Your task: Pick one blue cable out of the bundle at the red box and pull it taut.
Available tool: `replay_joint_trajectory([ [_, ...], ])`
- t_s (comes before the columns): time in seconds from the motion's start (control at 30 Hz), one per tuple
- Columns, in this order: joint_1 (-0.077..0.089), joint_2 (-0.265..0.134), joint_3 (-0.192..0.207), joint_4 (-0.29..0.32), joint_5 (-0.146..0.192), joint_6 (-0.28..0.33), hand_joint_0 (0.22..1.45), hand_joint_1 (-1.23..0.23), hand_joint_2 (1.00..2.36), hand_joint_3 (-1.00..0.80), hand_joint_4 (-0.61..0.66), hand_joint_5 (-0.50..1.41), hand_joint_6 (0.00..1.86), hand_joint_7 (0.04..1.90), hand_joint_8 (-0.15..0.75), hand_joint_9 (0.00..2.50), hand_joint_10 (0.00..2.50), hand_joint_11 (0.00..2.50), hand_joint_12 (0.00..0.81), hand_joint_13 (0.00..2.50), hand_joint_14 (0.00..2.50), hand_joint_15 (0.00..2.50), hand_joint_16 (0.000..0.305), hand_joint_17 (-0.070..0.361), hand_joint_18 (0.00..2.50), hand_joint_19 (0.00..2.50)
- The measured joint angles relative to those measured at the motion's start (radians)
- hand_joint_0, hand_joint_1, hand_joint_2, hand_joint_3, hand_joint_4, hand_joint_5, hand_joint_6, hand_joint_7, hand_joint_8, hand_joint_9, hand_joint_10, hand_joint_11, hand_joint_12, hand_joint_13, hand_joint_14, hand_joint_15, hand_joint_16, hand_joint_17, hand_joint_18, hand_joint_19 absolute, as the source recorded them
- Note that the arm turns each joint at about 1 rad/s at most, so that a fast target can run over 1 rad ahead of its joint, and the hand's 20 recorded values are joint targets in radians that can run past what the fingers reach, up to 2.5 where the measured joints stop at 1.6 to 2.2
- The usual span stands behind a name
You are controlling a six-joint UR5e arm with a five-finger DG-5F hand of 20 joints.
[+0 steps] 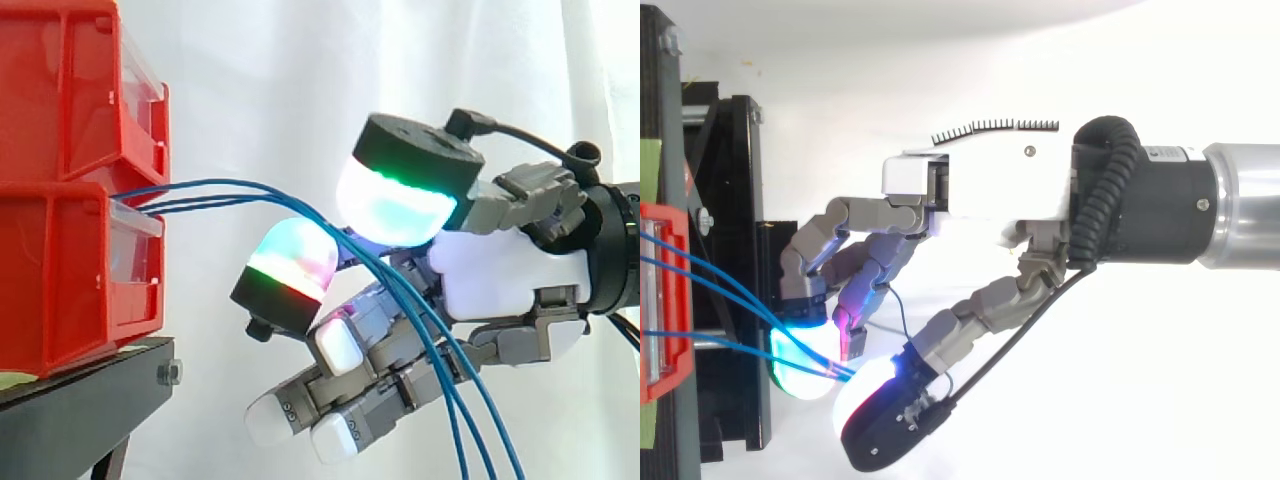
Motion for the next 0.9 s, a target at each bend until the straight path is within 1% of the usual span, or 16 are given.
replay_joint_trajectory([
  [0.13,0.0,0.0,0.0,0.0,0.0,-0.001,0.55,-0.66,1.0,-0.5,0.13,-0.11,0.87,0.9,0.412,1.01,0.01,0.5,0.397,0.56,0.0,0.15,0.053,0.12,0.58,0.29],
  [0.2,0.0,0.0,0.0,0.0,0.0,-0.001,0.57,-0.64,1.0,-0.48,0.12,-0.11,0.87,0.91,0.408,1.01,0.01,0.5,0.392,0.55,0.0,0.16,0.053,0.118,0.56,0.31],
  [0.37,0.0,0.0,0.0,0.0,0.001,-0.001,0.59,-0.73,1.01,-0.31,0.12,-0.12,0.87,0.97,0.407,1.0,0.01,0.52,0.391,0.54,0.0,0.16,0.052,0.117,0.55,0.31],
  [0.4,0.0,0.0,0.0,0.0,0.001,-0.001,0.6,-0.77,1.01,-0.26,0.13,-0.12,0.88,0.99,0.411,1.01,0.01,0.55,0.394,0.55,0.0,0.16,0.053,0.118,0.56,0.3],
  [0.43,0.0,0.0,0.0,0.0,0.002,-0.001,0.6,-0.79,1.01,-0.23,0.14,-0.12,0.89,0.96,0.415,1.02,0.01,0.58,0.399,0.56,0.01,0.16,0.054,0.121,0.58,0.3],
  [0.47,0.0,0.0,0.0,0.0,0.002,-0.001,0.6,-0.8,1.01,-0.22,0.14,-0.12,0.89,0.97,0.418,1.02,0.01,0.59,0.401,0.56,0.0,0.16,0.054,0.121,0.58,0.3],
  [0.53,0.0,-0.001,0.0,0.0,0.002,-0.001,0.61,-0.83,1.02,-0.18,0.13,-0.12,0.9,0.95,0.43,1.06,0.01,0.69,0.409,0.58,0.0,0.16,0.055,0.125,0.61,0.28],
  [0.57,0.0,-0.001,0.0,0.0,0.002,-0.001,0.61,-0.83,1.02,-0.17,0.14,-0.12,0.9,0.96,0.428,1.07,0.01,0.7,0.41,0.58,0.0,0.17,0.056,0.125,0.61,0.28],
  [0.73,0.0,-0.001,0.0,-0.001,0.002,-0.001,0.63,-0.87,1.02,-0.21,0.11,-0.12,0.9,0.93,0.428,1.16,0.01,0.93,0.401,0.59,0.01,0.18,0.053,0.12,0.6,0.28],
  [0.83,0.0,-0.001,0.0,-0.004,0.001,-0.001,0.66,-0.91,1.02,-0.24,0.1,-0.13,0.9,0.96,0.423,1.16,0.01,0.99,0.398,0.59,0.01,0.18,0.052,0.118,0.6,0.27],
  [0.9,0.0,-0.001,-0.001,-0.008,0.0,-0.001,0.68,-0.92,1.02,-0.27,0.09,-0.13,0.9,0.97,0.422,1.16,0.01,0.98,0.399,0.6,0.01,0.18,0.052,0.118,0.6,0.26],
])
